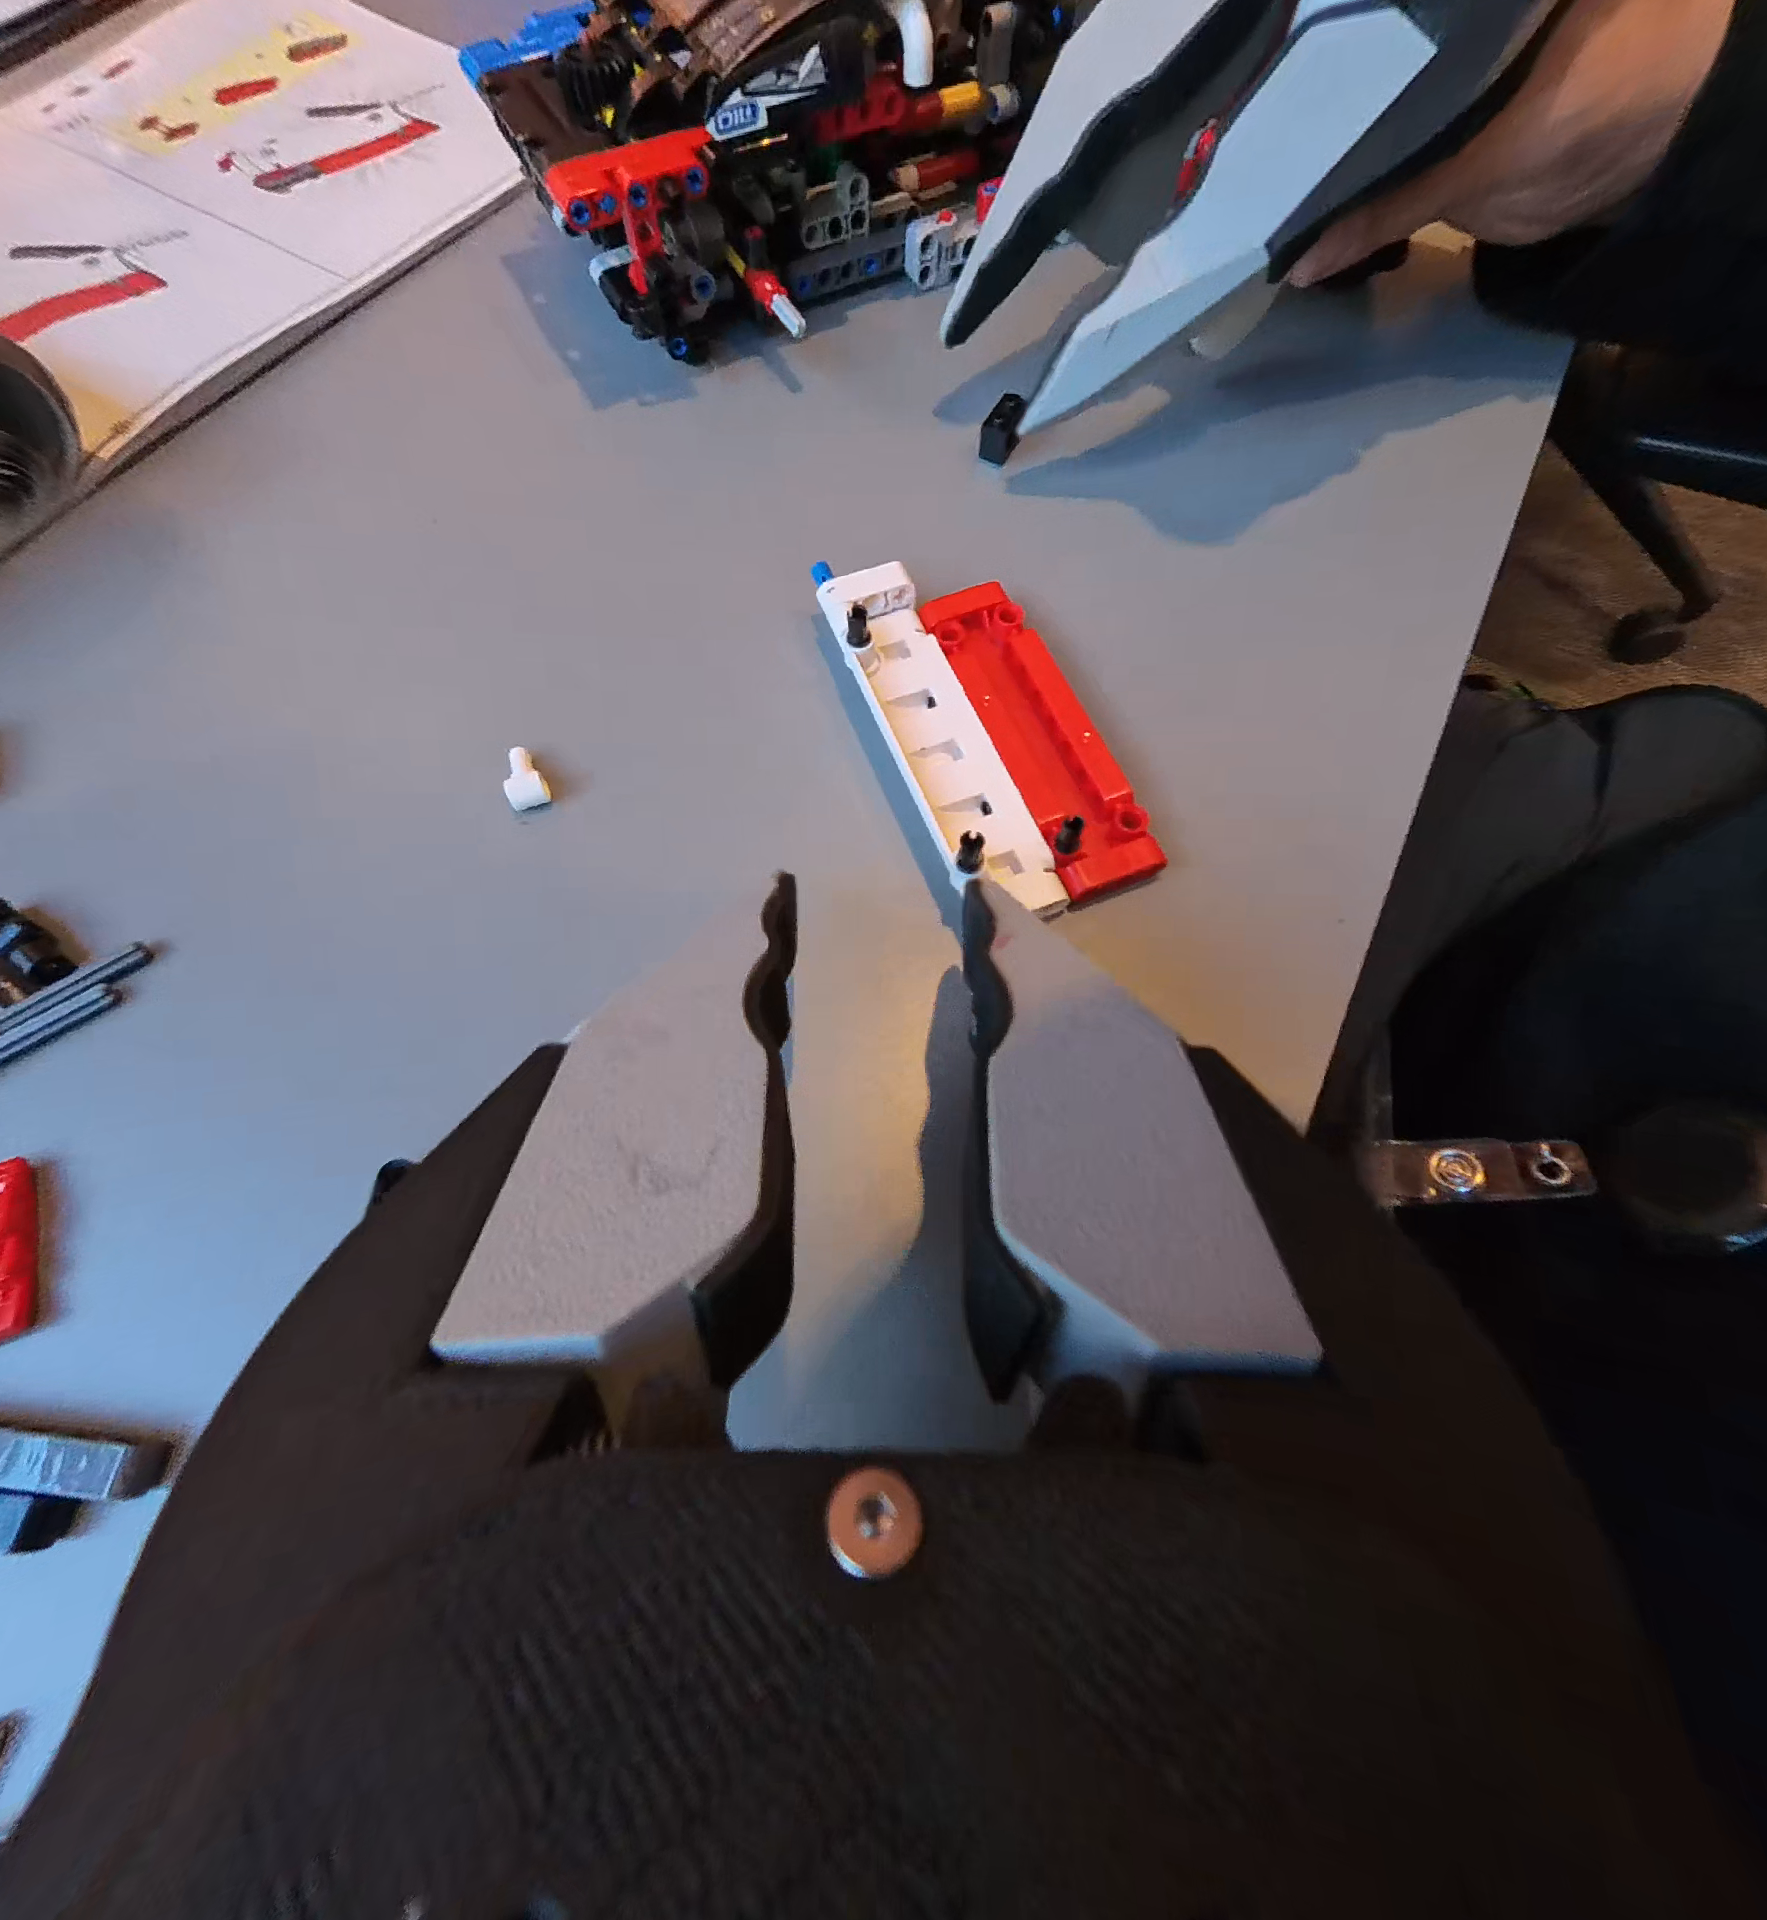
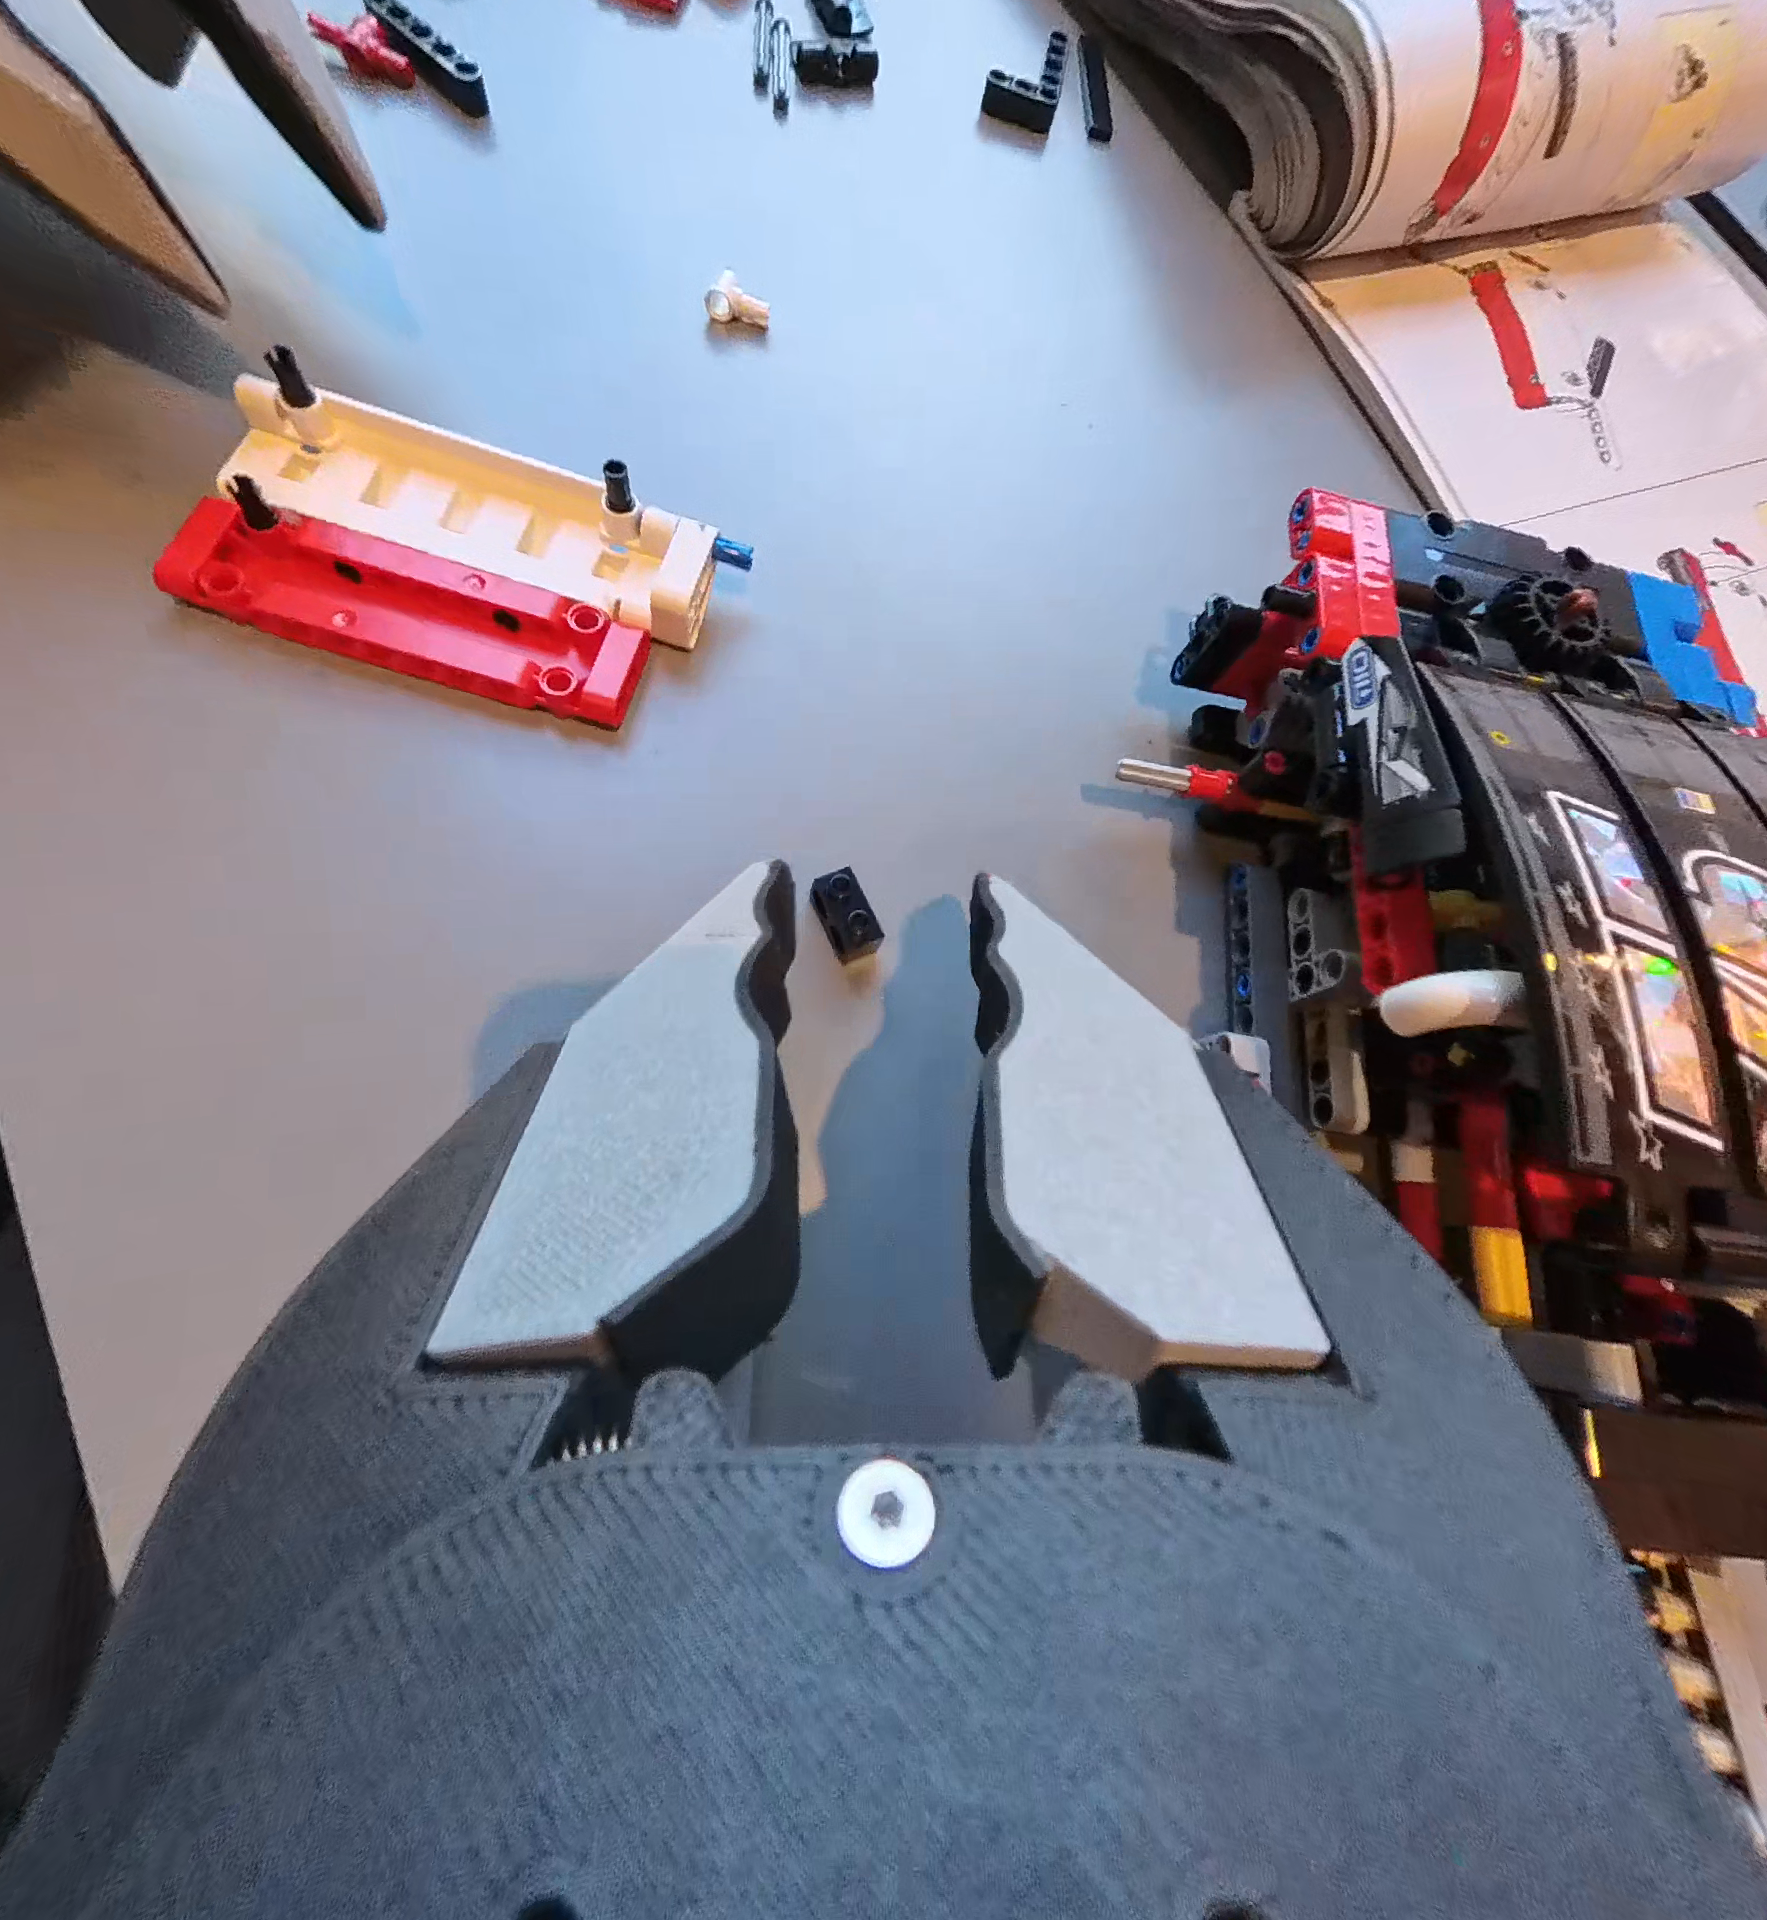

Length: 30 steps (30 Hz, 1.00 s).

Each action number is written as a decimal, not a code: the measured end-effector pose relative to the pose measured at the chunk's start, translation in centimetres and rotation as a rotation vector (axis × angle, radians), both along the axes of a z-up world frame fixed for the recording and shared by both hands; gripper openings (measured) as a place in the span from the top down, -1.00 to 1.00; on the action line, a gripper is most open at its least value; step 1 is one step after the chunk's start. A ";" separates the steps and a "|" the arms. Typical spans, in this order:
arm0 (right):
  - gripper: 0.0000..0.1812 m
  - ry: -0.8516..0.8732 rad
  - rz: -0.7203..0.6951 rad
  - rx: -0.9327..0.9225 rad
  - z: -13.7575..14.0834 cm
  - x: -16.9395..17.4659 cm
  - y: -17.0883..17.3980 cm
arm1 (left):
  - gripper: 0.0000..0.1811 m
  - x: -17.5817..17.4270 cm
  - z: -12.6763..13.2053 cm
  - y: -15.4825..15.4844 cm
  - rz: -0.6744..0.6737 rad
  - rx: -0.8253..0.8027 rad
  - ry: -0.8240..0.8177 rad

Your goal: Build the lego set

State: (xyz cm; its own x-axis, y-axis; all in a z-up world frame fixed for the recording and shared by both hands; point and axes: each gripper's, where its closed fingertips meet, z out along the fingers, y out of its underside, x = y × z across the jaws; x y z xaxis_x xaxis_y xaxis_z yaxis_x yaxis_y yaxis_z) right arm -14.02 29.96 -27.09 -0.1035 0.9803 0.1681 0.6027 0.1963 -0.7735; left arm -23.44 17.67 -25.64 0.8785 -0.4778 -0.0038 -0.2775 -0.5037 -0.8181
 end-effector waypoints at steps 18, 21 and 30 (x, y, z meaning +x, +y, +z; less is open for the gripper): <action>0.92 -0.069 0.088 0.073 -1.3 -0.2 -0.4 | 0.67 0.7 -1.1 0.6 -0.032 -0.058 0.020; 0.92 -0.064 0.102 0.089 -1.3 -0.4 -0.6 | 0.67 0.7 -1.0 0.6 -0.035 -0.049 0.017; 0.93 -0.074 0.088 0.005 -1.3 -0.5 -0.3 | 0.65 1.0 -1.1 0.4 -0.051 -0.047 0.028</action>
